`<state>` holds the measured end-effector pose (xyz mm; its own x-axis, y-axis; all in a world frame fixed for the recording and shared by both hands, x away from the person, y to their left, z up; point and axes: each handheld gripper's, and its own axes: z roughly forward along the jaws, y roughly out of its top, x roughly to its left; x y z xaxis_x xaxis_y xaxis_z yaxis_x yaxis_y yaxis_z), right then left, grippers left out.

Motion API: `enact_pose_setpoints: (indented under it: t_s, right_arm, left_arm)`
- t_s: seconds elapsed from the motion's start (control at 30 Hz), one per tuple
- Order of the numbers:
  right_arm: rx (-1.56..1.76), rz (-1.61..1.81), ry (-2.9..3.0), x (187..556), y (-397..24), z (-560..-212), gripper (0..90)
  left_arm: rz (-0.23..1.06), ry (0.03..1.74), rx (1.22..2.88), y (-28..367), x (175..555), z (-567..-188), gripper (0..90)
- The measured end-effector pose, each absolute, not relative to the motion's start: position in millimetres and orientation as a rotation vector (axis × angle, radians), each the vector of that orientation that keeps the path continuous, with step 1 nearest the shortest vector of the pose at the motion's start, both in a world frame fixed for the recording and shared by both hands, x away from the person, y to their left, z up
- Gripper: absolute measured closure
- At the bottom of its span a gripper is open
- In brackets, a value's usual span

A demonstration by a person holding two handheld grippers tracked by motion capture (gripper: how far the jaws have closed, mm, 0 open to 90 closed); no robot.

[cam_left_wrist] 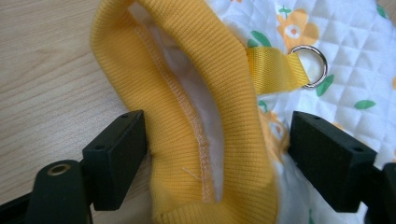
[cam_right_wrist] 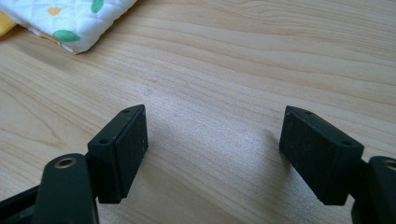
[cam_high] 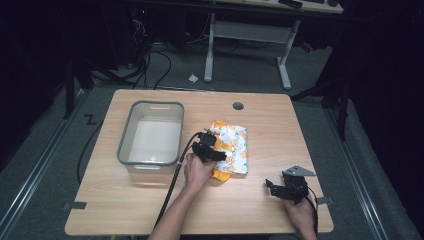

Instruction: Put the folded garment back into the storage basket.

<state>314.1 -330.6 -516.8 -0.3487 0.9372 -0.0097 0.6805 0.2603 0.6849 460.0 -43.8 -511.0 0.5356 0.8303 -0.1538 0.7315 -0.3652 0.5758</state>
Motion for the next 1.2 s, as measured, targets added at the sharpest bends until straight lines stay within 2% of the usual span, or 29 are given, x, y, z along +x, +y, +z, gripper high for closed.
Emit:
enact_pose_setpoints:
  t_s: [0.1, 0.2, 0.43, 0.5, 0.67, 1.2]
  right_arm:
    - [1.468, 0.832, 2.121, 314, -331, -517, 23.9]
    - [1.461, 0.832, 2.123, 314, -331, -517, 23.9]
    - [1.468, 0.832, 2.120, 314, -331, -517, 23.9]
    - [1.468, 0.832, 2.121, 314, -331, -517, 23.9]
    - [1.467, 0.833, 2.122, 314, -331, -517, 23.9]
    - [1.467, 0.833, 2.122, 314, -331, -517, 23.9]
  left_arm:
    - [0.255, 1.227, 2.211, -47, 458, -511, 25.1]
    - [0.247, 1.179, 2.221, -47, 457, -509, 40.5]
    - [0.175, 1.164, 2.215, -50, 457, -507, 65.7]
    - [0.129, 1.163, 2.202, -48, 459, -506, 70.1]
    - [0.120, 1.149, 2.191, -47, 457, -502, 74.1]
    - [0.148, 1.040, 2.130, -39, 441, -471, 75.4]
